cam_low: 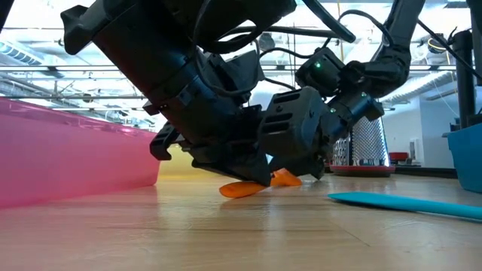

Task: Pick & Place Kitchen Items
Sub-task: Put the orange baking spatula into the blue bin

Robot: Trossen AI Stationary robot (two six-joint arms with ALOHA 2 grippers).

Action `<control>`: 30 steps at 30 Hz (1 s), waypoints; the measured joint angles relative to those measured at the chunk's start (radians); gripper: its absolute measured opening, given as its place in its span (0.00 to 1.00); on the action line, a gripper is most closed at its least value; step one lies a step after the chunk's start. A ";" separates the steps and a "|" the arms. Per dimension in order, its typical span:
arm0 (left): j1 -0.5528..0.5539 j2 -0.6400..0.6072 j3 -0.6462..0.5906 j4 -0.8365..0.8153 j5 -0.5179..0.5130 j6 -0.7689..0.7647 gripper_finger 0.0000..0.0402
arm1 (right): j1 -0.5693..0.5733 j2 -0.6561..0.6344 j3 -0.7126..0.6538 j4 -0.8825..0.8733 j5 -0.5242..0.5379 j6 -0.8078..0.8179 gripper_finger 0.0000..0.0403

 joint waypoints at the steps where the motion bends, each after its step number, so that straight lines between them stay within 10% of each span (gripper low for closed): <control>1: 0.000 0.000 0.000 0.000 0.000 0.007 0.09 | -0.002 0.001 -0.004 -0.004 -0.006 0.003 0.35; 14: 0.000 0.001 0.001 -0.029 0.007 0.010 0.09 | 0.000 0.002 -0.125 -0.003 -0.071 -0.085 0.17; 30: 0.000 0.001 0.001 -0.027 0.007 0.004 0.09 | -0.011 -0.007 -0.153 0.017 -0.163 -0.164 0.36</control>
